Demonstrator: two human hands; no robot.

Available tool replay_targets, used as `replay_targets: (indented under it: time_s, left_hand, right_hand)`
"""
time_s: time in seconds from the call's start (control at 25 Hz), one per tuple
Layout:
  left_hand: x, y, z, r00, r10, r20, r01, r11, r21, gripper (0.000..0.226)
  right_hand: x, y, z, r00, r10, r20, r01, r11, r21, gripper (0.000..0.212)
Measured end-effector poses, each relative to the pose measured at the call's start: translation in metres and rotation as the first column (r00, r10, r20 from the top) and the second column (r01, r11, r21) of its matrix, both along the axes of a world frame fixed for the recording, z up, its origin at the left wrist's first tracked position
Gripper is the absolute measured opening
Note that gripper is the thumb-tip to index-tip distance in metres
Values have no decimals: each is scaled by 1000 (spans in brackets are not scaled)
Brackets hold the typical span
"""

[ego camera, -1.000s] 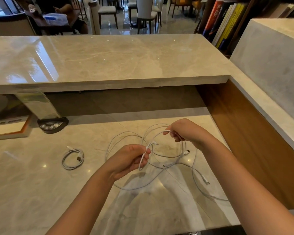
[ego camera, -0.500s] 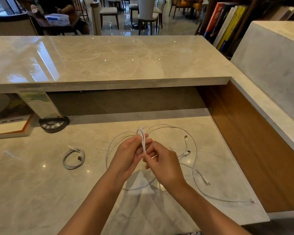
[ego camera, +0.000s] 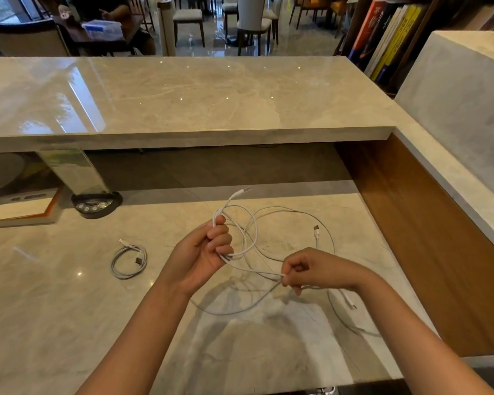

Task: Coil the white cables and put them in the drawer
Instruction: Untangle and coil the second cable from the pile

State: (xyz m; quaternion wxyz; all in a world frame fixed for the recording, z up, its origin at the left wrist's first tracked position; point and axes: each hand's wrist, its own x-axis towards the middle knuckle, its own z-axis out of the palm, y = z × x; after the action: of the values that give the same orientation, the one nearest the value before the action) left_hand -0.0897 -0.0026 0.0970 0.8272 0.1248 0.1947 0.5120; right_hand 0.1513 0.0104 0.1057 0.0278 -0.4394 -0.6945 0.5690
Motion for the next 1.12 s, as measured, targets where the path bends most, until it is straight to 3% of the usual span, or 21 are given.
replay_targets:
  time_s: [0.08,0.16,0.32,0.52,0.6,0.68,0.76,0.84,0.88,0.96,1.04,1.12]
  left_hand:
    - [-4,-2,-2,994,-106,16,105,993,49,5]
    - [-9,-3,-2,984,-147,-102,153,987,56,9]
    - [-9,-6,0,908,-160,-387,190,981,39,6]
    - [11,-9,2,778,-199,-596,278,960,43,8]
    - [19,-9,1,722,-188,-666,254,967,3,17]
    - [25,-8,-1,717,-119,-687,138,990,-28,22]
    - [27,-7,-4,737,-35,-675,10,999,-40,22]
    - [26,-6,-6,748,32,-663,-74,997,-35,21]
    - [26,-5,-7,755,55,-654,-94,995,-25,22]
    - [26,-4,-3,778,85,-622,-133,991,-31,26]
    - [25,-2,0,804,96,-587,-178,981,-84,25]
    - [21,1,2,836,121,-535,-219,968,-123,24]
  right_hand:
    - [14,13,6,990,72,124,-72,997,-6,15]
    - [22,22,14,984,47,173,-53,998,32,16]
    - [16,36,30,954,-290,-75,291,957,1,16]
    - [-11,53,26,820,-546,169,463,808,365,26]
    - [-30,50,29,805,-586,92,520,772,364,23]
    - [-48,39,36,801,-594,-70,591,769,244,24]
    - [-61,19,40,845,-516,-143,534,802,267,31]
    - [-71,0,34,942,-337,-12,295,807,512,31]
    - [-76,-11,26,954,-275,122,134,751,647,31]
    - [-84,-29,8,892,-301,336,-148,508,848,47]
    - [-89,-39,-8,852,-380,360,-204,392,897,75]
    - [-91,-41,-24,890,-362,278,-171,300,939,81]
